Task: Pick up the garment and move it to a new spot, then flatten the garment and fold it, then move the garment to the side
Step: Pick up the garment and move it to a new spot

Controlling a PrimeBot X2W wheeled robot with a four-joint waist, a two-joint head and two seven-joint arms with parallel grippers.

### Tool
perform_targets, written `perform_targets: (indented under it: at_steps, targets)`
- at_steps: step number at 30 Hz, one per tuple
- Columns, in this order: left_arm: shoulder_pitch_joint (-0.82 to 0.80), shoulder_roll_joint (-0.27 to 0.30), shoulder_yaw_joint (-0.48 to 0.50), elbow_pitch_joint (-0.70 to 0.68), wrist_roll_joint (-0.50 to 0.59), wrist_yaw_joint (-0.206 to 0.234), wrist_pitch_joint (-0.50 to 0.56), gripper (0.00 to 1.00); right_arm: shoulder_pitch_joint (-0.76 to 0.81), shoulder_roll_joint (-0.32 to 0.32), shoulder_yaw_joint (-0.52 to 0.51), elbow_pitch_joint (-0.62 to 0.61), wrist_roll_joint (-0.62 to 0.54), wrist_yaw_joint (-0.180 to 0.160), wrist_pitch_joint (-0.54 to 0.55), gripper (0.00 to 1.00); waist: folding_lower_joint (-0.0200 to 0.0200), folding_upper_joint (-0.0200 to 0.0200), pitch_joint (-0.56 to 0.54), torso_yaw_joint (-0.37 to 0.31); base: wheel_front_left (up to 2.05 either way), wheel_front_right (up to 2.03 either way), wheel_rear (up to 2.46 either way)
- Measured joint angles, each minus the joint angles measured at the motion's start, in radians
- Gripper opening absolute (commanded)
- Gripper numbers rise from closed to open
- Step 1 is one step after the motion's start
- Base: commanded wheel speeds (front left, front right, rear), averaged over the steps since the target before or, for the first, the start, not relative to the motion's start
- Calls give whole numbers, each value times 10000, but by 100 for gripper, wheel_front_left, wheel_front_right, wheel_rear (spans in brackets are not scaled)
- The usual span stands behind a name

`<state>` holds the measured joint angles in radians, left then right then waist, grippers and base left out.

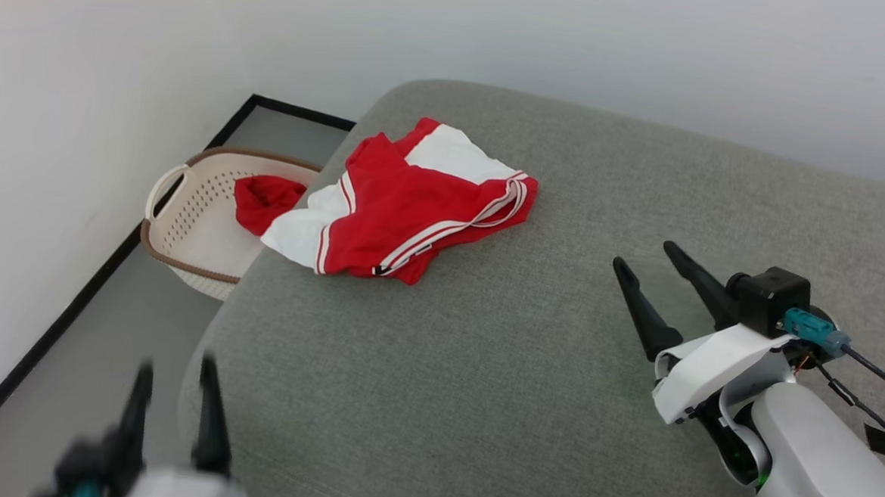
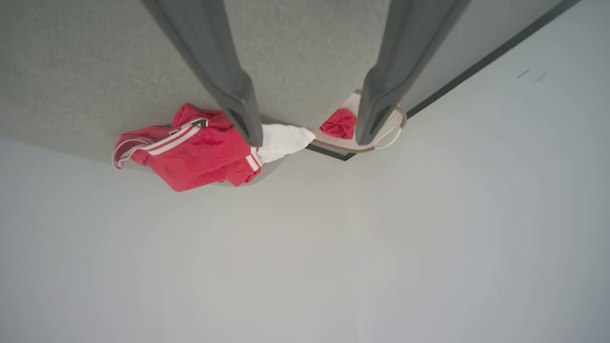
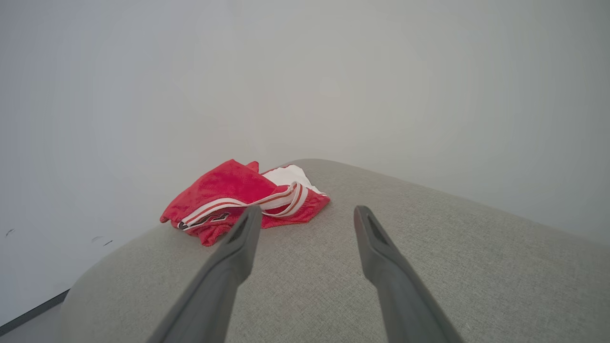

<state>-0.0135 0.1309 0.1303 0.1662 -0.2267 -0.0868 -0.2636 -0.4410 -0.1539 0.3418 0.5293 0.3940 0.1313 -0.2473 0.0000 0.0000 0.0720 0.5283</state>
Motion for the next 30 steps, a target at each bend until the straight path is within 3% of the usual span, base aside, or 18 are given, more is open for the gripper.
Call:
perform_targets:
  at_steps: [6,12,15,18,21,25,30]
  targets:
    - [-2511,934,-817,928,299,-290,165,100,-80,-54,-31,-334,-453,0,61,100,0,0,282,-147,0,0,0]
    - [-5532,1785,-1569,2959,-326,-410,88,100,-997,61,345,-811,-882,2,424,100,0,0,757,-619,0,0,0]
    - [-6880,2096,-2805,4080,-1478,-412,71,100,-1350,84,566,-951,-1003,2,502,100,0,0,1138,-930,0,0,0]
    - [-7730,2780,-4243,5421,-2115,-439,245,100,-1659,125,834,-1014,-1118,2,548,100,0,0,1494,-1286,0,0,0]
    - [-8349,3129,-5603,6314,-3354,-439,1055,100,-1923,219,1012,-1034,-1143,2,556,100,0,0,1831,-1634,0,0,0]
    - [-8891,3726,-7223,6623,-5319,-441,2963,100,-2172,288,1154,-1039,-1154,2,531,100,0,0,2241,-2080,0,0,0]
    - [-9514,4635,-8792,6711,-6514,-441,4209,100,-2290,293,1185,-1080,-1239,2,500,100,0,0,2736,-2529,0,0,0]
